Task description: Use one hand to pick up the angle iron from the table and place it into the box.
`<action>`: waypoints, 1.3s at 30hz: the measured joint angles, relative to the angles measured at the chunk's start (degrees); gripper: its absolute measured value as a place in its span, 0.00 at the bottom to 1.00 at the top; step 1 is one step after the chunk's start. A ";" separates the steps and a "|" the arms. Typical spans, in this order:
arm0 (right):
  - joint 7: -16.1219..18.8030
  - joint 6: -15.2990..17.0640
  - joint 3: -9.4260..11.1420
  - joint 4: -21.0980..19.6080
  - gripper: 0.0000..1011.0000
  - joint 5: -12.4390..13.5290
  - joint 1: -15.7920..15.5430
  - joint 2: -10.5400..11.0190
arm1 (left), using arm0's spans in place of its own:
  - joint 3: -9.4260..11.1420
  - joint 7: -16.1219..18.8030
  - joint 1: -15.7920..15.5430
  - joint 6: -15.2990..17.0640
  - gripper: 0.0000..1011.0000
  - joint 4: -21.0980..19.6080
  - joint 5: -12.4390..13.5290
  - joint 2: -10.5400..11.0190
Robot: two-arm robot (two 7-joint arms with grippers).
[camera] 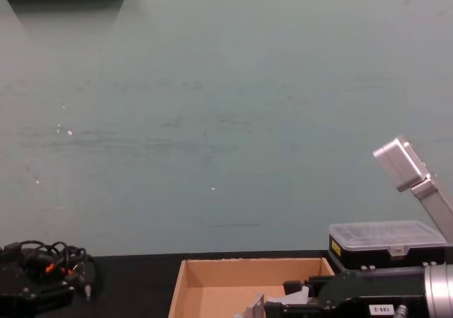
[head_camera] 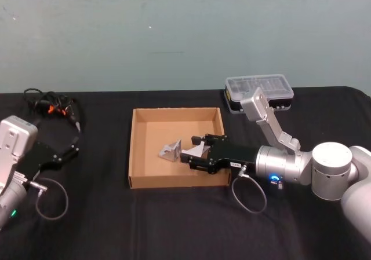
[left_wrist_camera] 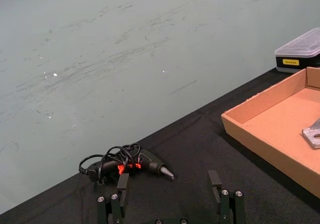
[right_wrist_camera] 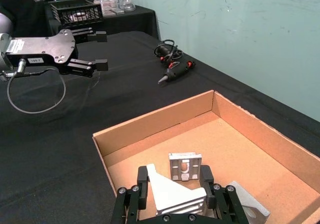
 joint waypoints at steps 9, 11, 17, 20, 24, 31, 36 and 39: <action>0.00 0.00 -0.06 -0.13 0.64 0.05 -0.01 0.05 | 0.00 0.00 0.00 0.00 0.99 0.00 0.00 0.00; 0.01 0.00 -0.07 -0.15 0.64 0.06 -0.01 0.07 | 0.00 0.00 0.00 0.00 0.99 0.00 0.00 0.00; 0.03 -0.03 -0.11 -0.19 0.74 0.09 -0.03 0.10 | 0.00 0.00 0.00 0.00 0.99 0.00 0.00 0.00; 0.03 -0.03 -0.12 -0.21 0.83 0.10 -0.03 0.11 | 0.00 0.00 0.00 0.00 0.99 0.00 0.00 0.00; 0.04 -0.05 -0.13 -0.24 0.94 0.13 -0.04 0.13 | 0.00 0.00 0.00 0.00 0.99 0.00 0.00 0.00; 0.05 -0.08 -0.13 -0.25 0.99 0.13 -0.03 0.13 | 0.00 0.00 0.00 0.00 0.99 0.00 0.00 0.00; 0.06 -0.09 -0.13 -0.25 0.99 0.13 -0.03 0.13 | 0.00 0.00 0.00 0.00 0.99 0.00 0.00 0.00; 0.06 -0.10 -0.13 -0.25 0.99 0.13 -0.03 0.13 | 0.00 0.00 0.00 0.00 0.99 0.00 0.00 0.00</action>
